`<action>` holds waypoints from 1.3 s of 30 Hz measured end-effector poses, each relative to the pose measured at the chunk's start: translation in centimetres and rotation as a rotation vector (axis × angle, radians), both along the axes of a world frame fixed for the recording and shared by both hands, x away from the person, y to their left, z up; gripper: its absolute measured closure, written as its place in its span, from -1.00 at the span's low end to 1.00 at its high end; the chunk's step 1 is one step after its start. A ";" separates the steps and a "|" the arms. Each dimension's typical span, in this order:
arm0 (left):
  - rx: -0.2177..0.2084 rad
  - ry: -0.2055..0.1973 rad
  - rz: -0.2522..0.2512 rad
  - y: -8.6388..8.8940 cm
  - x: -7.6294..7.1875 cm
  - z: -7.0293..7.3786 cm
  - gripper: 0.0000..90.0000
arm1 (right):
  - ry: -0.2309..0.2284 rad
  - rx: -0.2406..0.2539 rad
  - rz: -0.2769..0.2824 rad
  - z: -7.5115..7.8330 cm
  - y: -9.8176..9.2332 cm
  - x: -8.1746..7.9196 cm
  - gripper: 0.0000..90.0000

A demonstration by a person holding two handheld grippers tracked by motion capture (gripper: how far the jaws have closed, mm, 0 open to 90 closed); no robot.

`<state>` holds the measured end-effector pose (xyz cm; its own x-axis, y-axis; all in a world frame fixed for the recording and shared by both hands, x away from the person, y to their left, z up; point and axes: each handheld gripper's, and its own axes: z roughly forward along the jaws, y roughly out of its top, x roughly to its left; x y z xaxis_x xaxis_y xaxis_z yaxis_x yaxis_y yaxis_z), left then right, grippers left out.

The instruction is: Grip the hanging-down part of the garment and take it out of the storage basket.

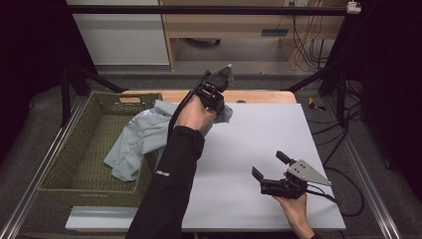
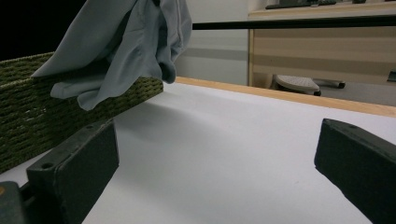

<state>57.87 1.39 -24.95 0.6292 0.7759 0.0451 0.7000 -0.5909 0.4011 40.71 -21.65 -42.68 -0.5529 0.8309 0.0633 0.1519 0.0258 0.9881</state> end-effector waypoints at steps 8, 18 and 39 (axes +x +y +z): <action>-0.005 -0.006 0.003 0.1 -0.1 0.1 0.87 | 0.031 0.034 0.002 0.1 0.3 -0.1 -0.99; 0.000 -0.003 -0.004 0.1 -0.1 0.0 0.87 | 0.017 0.011 0.001 0.3 0.3 0.5 -0.99; -0.011 -0.004 -0.002 0.6 -0.1 0.2 0.87 | -0.026 -0.006 0.053 2.5 4.2 3.1 -0.99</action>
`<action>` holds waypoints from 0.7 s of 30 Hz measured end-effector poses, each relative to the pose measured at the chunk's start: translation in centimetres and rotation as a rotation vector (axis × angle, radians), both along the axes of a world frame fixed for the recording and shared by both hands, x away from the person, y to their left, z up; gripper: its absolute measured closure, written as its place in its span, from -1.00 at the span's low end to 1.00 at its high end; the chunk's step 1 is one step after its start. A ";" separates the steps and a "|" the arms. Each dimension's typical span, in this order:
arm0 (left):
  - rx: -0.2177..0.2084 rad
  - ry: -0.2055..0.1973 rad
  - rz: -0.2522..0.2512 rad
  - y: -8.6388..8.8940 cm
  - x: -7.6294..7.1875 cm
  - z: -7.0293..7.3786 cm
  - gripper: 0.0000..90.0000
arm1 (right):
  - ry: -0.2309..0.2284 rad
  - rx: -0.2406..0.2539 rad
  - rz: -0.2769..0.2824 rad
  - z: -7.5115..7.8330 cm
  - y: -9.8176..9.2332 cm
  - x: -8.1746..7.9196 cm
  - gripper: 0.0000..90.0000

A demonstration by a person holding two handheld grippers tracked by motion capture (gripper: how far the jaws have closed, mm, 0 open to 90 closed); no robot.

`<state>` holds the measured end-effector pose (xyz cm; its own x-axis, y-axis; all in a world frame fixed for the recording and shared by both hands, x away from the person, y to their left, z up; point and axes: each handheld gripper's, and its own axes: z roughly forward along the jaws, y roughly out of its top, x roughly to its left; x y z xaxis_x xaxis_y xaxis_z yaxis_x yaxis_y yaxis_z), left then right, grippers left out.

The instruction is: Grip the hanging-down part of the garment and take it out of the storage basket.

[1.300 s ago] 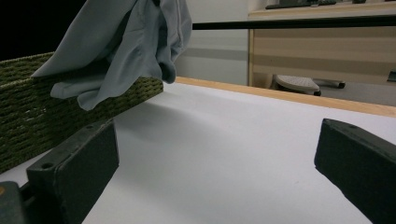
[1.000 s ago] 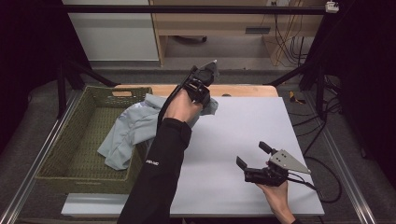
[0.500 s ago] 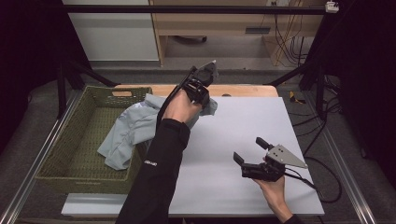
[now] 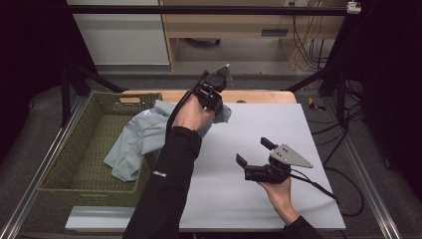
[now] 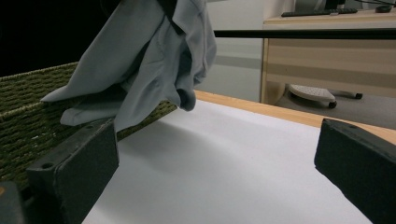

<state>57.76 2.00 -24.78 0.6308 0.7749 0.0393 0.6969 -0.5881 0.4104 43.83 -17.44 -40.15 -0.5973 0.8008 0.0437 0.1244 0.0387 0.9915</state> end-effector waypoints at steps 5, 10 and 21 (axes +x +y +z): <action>0.006 -0.004 -0.001 0.0 0.0 0.1 0.87 | 0.014 0.013 0.018 0.3 1.7 0.5 -0.99; 0.006 -0.007 0.001 0.0 0.0 0.1 0.87 | 0.017 0.001 0.039 0.4 3.3 1.1 -0.99; 0.006 -0.011 0.002 0.1 -0.2 0.4 0.87 | 0.026 -0.006 0.049 0.5 5.5 2.7 -0.99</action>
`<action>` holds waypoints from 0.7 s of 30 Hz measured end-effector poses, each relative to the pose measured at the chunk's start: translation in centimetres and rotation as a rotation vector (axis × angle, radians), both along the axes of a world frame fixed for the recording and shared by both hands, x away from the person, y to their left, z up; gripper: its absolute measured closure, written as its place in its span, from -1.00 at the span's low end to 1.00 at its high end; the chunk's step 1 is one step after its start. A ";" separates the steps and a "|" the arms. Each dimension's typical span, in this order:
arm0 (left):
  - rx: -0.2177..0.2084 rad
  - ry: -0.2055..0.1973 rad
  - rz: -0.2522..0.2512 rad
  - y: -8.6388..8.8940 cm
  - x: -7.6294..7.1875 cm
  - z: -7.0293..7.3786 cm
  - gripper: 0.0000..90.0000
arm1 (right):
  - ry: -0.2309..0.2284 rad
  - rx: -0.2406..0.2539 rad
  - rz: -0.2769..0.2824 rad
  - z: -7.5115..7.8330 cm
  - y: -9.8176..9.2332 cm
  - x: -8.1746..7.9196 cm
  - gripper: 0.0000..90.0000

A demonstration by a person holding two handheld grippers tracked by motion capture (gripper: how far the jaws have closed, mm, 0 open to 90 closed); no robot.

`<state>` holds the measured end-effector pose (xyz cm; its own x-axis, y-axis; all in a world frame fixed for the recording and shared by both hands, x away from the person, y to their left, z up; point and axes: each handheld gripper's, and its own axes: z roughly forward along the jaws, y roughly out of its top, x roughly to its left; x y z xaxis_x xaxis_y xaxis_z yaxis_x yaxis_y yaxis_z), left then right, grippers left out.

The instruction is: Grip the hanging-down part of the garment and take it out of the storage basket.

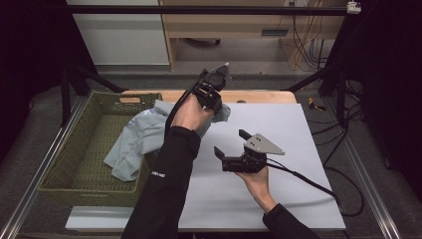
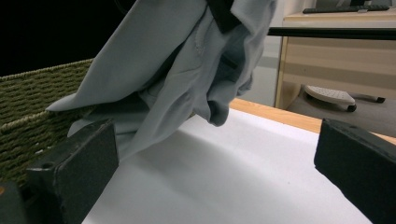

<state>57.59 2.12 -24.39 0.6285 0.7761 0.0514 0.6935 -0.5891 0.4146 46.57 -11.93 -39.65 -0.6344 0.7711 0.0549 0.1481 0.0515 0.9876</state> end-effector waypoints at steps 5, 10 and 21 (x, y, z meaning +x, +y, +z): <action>0.002 -0.002 0.002 0.1 -0.1 0.1 0.87 | 0.014 0.003 0.008 -0.2 1.1 0.8 -0.99; 0.000 -0.006 0.003 0.2 -0.1 0.1 0.87 | 0.019 0.005 0.028 -0.4 2.3 1.3 -0.99; 0.013 0.002 0.000 0.1 -0.1 0.2 0.87 | 0.008 -0.002 0.023 -0.9 4.1 2.6 -0.98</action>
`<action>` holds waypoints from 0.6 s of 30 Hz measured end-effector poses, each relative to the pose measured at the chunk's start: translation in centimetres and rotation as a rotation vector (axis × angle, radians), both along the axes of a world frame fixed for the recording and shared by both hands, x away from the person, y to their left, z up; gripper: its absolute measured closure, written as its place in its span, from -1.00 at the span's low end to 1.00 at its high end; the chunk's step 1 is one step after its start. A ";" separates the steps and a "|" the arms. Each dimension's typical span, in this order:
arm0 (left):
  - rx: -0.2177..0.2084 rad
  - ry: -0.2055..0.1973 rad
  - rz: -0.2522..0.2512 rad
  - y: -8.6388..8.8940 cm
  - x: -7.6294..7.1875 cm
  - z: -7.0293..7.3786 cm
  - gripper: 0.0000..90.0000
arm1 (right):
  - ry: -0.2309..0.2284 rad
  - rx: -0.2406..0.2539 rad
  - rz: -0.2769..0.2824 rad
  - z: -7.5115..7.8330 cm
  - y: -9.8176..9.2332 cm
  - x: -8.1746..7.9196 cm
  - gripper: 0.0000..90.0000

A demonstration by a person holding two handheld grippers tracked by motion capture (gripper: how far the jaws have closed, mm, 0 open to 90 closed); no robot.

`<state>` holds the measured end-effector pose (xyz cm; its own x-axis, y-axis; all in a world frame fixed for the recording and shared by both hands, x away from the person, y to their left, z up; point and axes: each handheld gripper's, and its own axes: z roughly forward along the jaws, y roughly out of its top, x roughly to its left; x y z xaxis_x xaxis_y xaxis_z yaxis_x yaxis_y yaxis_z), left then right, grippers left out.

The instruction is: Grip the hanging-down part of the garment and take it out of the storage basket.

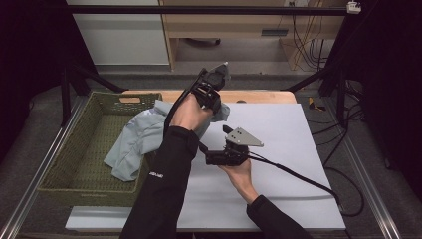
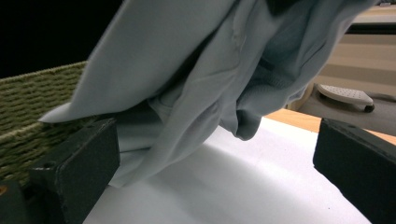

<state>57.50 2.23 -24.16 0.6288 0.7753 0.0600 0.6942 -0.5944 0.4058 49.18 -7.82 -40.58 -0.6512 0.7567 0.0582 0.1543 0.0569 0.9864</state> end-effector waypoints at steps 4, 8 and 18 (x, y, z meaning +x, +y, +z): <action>0.005 -0.003 -0.001 -0.1 0.0 0.0 0.87 | -0.010 -0.033 0.000 -0.4 0.4 0.7 -0.97; 0.009 -0.006 0.001 0.1 0.0 0.2 0.87 | 0.005 -0.012 0.005 -0.7 1.6 1.1 -0.94; 0.008 -0.007 -0.002 0.2 -0.2 0.3 0.87 | 0.033 -0.010 0.024 -1.3 3.7 2.3 -0.71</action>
